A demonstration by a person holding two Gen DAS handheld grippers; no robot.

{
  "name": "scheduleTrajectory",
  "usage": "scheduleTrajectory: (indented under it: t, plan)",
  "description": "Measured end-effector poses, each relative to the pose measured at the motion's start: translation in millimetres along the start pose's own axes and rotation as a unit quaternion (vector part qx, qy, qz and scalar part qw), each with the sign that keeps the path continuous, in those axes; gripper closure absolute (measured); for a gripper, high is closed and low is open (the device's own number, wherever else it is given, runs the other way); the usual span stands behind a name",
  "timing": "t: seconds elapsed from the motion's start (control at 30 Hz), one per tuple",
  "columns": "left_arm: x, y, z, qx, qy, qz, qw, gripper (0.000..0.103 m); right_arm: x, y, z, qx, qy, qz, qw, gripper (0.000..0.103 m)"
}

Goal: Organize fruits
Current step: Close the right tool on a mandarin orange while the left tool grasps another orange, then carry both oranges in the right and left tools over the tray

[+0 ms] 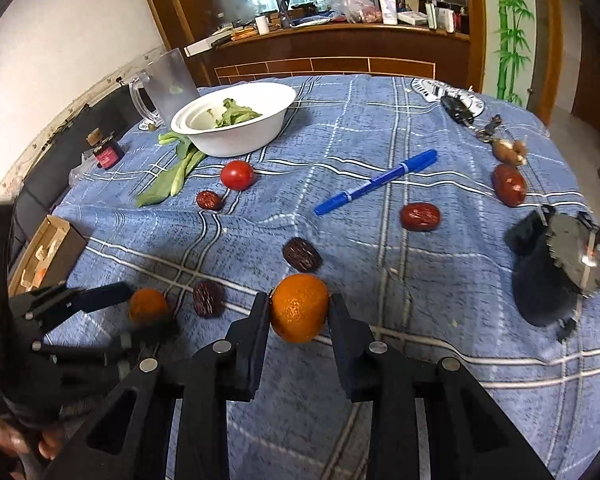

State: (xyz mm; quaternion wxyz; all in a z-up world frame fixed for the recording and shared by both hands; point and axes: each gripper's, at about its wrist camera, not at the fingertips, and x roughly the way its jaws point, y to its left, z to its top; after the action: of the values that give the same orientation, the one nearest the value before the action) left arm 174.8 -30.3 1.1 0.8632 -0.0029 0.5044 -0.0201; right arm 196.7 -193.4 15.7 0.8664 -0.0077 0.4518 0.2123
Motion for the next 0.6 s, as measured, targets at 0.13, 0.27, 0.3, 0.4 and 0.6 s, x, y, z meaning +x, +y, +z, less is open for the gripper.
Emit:
scheduleTrajectory:
  t: [0.13,0.27,0.3,0.4,0.6]
  plan:
    - [-11,4,-3,-0.006,-0.006,-0.025,0.9996,0.075,-12,6,-8,-0.013,-0.005,-0.014,1.000,0.072]
    - [-29,13,-18,-0.013,-0.010,-0.038,0.9991,0.075,-29,18,-17,-0.029,-0.012,-0.024,0.999,0.072]
    - [-37,16,-24,-0.016,-0.011,-0.044,0.9989,0.075,-35,22,-20,-0.032,-0.013,-0.025,0.999,0.072]
    - [-53,25,-39,-0.024,-0.015,-0.052,0.9983,0.075,-49,31,-28,-0.037,-0.018,-0.028,0.999,0.071]
    - [-85,50,-73,-0.041,-0.014,-0.061,0.9972,0.075,-67,53,-53,-0.046,-0.014,-0.033,0.998,0.071]
